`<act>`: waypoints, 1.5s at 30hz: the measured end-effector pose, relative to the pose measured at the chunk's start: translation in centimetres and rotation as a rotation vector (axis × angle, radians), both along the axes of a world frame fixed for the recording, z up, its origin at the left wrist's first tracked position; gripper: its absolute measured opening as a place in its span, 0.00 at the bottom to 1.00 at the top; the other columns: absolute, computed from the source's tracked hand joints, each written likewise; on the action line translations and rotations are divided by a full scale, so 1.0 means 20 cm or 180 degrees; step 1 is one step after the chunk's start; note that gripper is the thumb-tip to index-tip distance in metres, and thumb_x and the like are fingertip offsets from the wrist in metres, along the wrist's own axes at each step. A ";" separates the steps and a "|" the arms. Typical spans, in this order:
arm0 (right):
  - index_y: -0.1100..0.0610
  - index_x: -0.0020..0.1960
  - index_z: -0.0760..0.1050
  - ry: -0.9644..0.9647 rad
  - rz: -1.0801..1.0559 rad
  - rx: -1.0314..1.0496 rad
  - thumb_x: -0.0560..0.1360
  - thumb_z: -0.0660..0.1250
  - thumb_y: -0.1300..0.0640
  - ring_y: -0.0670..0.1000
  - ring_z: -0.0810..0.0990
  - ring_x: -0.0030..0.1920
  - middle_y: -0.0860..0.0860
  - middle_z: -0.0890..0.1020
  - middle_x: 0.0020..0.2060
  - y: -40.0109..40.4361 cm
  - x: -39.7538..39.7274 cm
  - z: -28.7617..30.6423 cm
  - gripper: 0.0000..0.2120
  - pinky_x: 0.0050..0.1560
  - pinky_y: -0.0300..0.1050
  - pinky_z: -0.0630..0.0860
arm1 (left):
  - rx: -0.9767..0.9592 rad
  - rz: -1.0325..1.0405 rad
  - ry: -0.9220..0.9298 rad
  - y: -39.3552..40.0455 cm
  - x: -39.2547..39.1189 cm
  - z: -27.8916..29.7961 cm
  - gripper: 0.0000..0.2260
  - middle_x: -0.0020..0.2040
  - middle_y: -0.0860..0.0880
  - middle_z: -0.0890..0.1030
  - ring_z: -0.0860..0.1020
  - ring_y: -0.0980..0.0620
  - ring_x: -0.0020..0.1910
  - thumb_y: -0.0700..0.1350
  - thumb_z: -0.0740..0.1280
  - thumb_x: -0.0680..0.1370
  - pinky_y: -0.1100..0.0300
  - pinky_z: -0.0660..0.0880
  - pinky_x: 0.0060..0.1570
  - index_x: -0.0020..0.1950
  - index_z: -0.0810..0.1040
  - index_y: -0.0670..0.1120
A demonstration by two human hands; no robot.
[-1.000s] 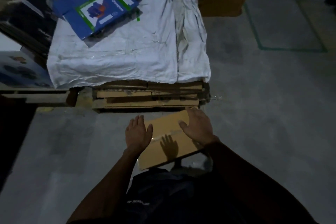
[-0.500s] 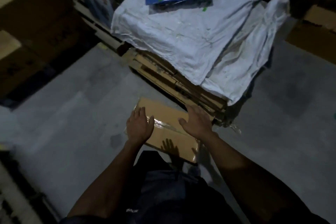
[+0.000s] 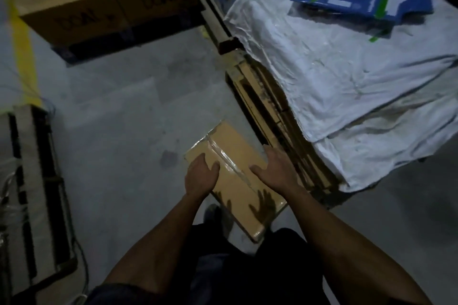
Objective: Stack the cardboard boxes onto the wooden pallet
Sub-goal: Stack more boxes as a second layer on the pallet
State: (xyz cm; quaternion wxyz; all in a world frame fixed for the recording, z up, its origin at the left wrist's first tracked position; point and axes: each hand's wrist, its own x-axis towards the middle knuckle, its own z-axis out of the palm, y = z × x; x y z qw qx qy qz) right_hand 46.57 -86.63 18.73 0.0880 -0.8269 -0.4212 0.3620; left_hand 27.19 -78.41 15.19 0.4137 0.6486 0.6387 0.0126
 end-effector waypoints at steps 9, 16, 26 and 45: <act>0.54 0.81 0.53 0.0847 0.0019 -0.0372 0.73 0.74 0.40 0.58 0.66 0.75 0.55 0.65 0.77 0.15 0.31 -0.66 0.47 0.73 0.56 0.66 | -0.0892 0.2577 -0.0577 -0.09 0.19 -0.56 0.30 0.78 0.43 0.60 0.62 0.42 0.75 0.55 0.61 0.82 0.49 0.61 0.73 0.79 0.56 0.42; 0.51 0.82 0.49 0.0783 0.0335 -0.0794 0.71 0.74 0.37 0.58 0.60 0.78 0.54 0.57 0.80 0.13 0.59 -1.53 0.51 0.74 0.57 0.62 | -0.1043 0.3556 -0.0665 -0.25 0.29 -1.36 0.29 0.76 0.43 0.64 0.66 0.41 0.72 0.54 0.60 0.83 0.51 0.63 0.69 0.79 0.58 0.40; 0.44 0.81 0.47 0.0737 0.0371 -0.0658 0.64 0.74 0.32 0.60 0.63 0.76 0.53 0.61 0.79 0.25 0.65 -2.28 0.56 0.73 0.63 0.65 | -0.1112 0.4001 -0.1017 -0.38 0.34 -2.06 0.35 0.79 0.44 0.59 0.62 0.42 0.75 0.55 0.64 0.81 0.51 0.63 0.71 0.80 0.51 0.42; 0.38 0.72 0.60 0.0777 0.0204 0.0019 0.61 0.74 0.31 0.57 0.76 0.64 0.48 0.78 0.64 0.34 0.59 -2.07 0.44 0.66 0.59 0.73 | -0.0605 0.4297 -0.1705 -0.36 0.29 -1.88 0.20 0.55 0.52 0.82 0.80 0.57 0.51 0.50 0.73 0.76 0.67 0.76 0.42 0.65 0.77 0.46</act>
